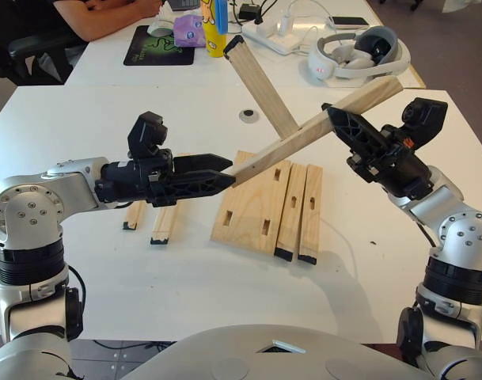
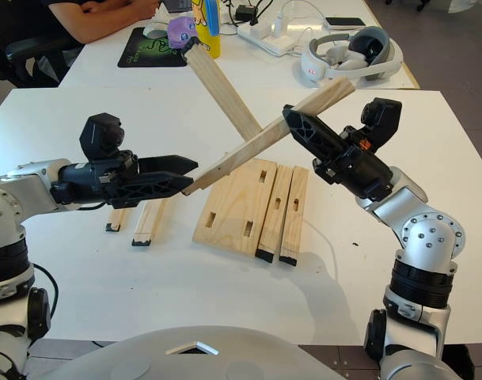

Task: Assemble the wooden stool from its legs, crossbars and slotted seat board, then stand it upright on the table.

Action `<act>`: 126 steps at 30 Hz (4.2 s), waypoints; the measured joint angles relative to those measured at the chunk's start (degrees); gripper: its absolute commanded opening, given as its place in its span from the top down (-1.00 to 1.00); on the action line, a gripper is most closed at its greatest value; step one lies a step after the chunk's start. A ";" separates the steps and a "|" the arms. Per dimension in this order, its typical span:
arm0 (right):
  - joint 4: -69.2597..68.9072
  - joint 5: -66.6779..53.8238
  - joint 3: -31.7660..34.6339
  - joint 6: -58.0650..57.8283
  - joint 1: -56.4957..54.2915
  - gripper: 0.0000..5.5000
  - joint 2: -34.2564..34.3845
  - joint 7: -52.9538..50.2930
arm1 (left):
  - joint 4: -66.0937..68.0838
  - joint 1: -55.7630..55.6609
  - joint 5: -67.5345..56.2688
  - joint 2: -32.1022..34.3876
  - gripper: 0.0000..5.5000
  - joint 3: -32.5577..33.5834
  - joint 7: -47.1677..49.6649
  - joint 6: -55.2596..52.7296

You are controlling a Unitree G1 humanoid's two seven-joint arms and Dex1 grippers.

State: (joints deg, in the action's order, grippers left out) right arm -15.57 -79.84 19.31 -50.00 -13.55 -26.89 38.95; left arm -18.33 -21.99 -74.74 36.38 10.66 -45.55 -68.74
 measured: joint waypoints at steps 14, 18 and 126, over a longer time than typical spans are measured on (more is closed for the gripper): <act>-0.01 -0.07 0.24 0.00 0.53 0.25 -0.30 0.00 | 0.04 -0.01 -0.04 0.00 -0.13 -0.64 0.41 0.38; -0.07 -0.14 0.49 0.00 0.77 0.25 -0.32 0.00 | 0.22 -0.06 -0.04 -0.01 -0.13 -1.11 0.39 0.45; 8.47 3.68 -1.57 0.73 -4.24 0.25 -0.82 3.91 | 8.81 -5.27 6.94 -1.58 -0.13 -5.69 -4.20 3.11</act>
State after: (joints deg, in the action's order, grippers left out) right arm -7.10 -76.16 17.74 -49.27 -17.79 -27.71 42.86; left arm -9.52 -27.27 -67.80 34.80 4.98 -49.76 -65.64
